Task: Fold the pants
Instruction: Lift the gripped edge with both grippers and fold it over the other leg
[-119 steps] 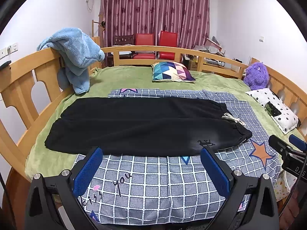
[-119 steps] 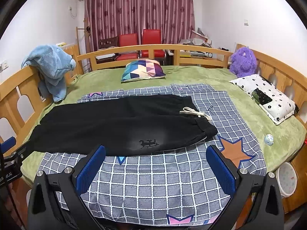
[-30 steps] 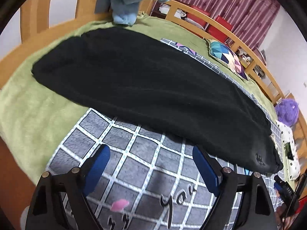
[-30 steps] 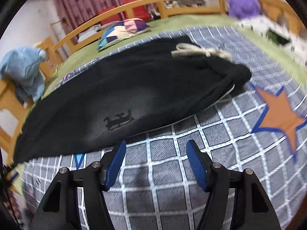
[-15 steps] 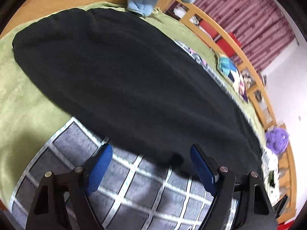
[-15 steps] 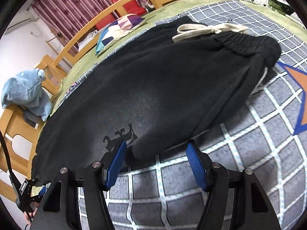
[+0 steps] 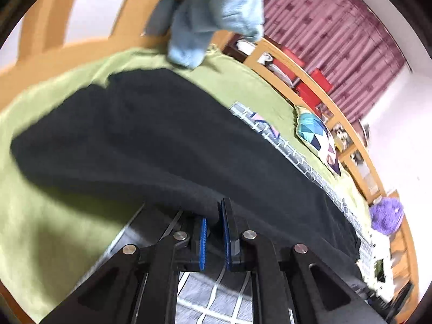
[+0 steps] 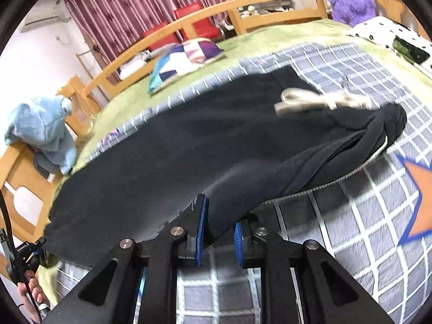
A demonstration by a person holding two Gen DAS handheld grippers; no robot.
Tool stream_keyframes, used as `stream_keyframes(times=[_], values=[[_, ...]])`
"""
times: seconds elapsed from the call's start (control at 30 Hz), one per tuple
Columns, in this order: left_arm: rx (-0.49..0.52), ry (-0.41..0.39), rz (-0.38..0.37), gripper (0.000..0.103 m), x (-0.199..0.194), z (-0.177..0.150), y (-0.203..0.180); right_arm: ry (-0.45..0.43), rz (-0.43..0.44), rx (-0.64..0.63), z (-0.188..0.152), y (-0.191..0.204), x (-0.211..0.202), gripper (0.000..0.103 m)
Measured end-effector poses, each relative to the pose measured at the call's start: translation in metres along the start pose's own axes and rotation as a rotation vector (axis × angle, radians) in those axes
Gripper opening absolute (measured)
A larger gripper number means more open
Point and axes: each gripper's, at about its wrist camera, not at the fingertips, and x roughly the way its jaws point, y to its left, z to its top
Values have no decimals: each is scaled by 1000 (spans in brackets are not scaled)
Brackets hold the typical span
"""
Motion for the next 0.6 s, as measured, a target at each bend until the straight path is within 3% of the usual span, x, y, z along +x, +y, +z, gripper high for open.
stream_keyframes(times=[0.33,0.6], values=[[125,-54,7,10,34,83,-64,-62,9,-91,95,36,16,16],[214,-69,75,10,117,119,-107,-51,-23,-116,160,55,95,16]])
